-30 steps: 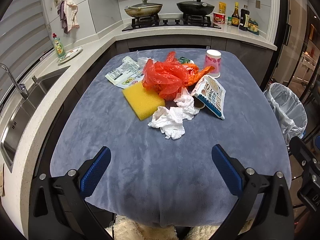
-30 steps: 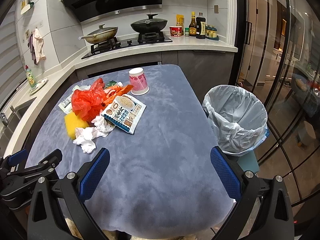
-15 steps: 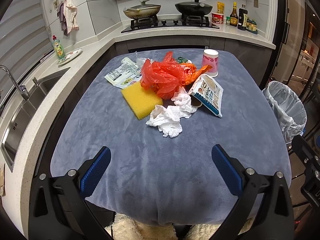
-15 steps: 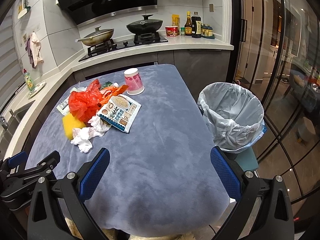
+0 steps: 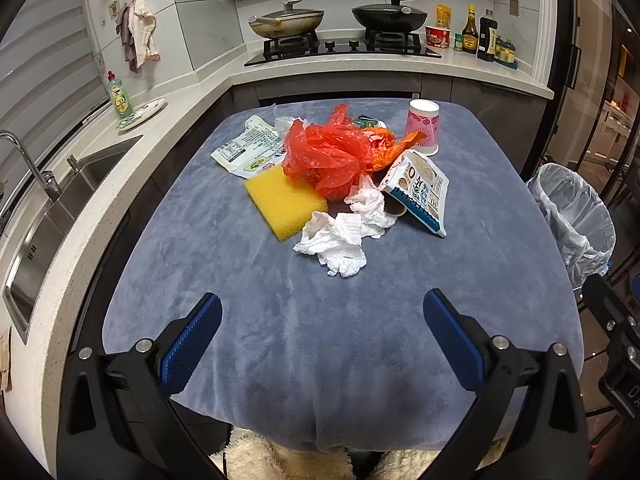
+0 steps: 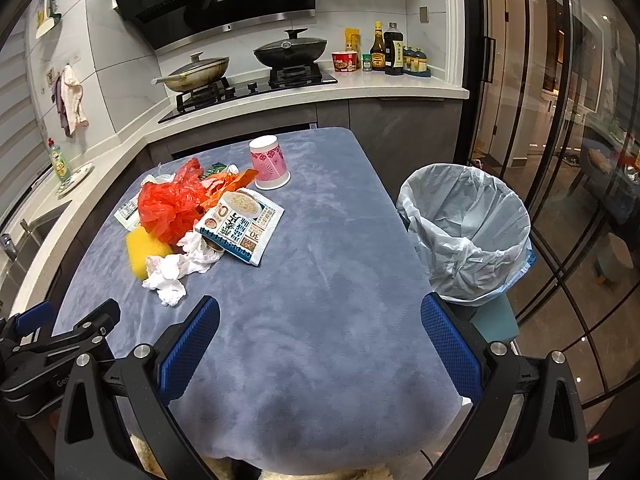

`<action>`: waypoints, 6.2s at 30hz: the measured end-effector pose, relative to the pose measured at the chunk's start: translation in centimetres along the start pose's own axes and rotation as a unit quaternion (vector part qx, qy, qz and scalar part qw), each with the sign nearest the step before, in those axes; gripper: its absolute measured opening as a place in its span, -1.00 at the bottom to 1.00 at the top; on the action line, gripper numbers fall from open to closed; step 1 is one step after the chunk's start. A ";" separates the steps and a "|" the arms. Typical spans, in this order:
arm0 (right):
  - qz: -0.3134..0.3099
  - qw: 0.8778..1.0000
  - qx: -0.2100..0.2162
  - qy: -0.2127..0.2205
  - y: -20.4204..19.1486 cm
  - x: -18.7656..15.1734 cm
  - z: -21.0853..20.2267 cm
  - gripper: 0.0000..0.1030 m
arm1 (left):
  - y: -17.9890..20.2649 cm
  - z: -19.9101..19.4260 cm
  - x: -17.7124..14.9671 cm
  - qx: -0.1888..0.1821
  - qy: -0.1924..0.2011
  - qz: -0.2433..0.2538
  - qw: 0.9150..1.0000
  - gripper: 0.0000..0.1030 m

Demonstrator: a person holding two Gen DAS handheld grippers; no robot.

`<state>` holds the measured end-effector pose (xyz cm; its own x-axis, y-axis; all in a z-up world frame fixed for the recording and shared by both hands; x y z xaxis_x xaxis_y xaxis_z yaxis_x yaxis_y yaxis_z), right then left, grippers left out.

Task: Collect trash

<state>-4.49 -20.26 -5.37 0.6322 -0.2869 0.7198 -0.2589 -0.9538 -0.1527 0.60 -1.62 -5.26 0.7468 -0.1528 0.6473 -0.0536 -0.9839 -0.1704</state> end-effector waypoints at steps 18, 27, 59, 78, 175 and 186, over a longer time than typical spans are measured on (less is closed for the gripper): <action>0.003 1.000 -0.003 -0.001 0.0 0.0 0.3 0.87 | 0.1 0.2 0.1 -0.003 0.000 0.003 1.000 0.87; 0.003 1.000 -0.003 -0.001 0.1 0.0 0.4 0.87 | 0.3 0.1 0.2 -0.001 0.003 0.005 1.000 0.87; -0.036 0.999 0.026 -0.017 -3.4 0.3 7.0 0.87 | -3.8 6.4 1.1 0.000 -0.021 -0.047 0.999 0.87; -0.052 0.997 0.035 -0.049 -6.2 1.5 14.3 0.86 | -3.4 14.8 2.5 -0.071 -0.046 -0.045 0.995 0.87; 0.176 0.983 -0.052 -0.026 27.1 7.3 15.0 0.04 | 39.3 8.8 11.6 -0.358 0.001 0.186 0.915 -0.24; 0.153 0.986 -0.057 0.024 25.1 8.4 10.9 0.09 | 33.9 7.5 13.5 -0.319 0.041 0.135 0.937 0.50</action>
<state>2.30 -47.63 -10.55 0.4764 -0.5529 0.6836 -0.5150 -0.8057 -0.2928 13.89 -36.38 -7.89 0.5970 -0.3859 0.7033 -0.6391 -0.7587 0.1263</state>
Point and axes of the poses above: each gripper's, at about its wrist camera, not at the fingertips, and z roughly the way its jaws point, y to its right, x to its top, the point moved 5 cm from there along z, roughly the way its jaws point, and after that the axes turned 5 degrees about x, right-handed, at the moved point
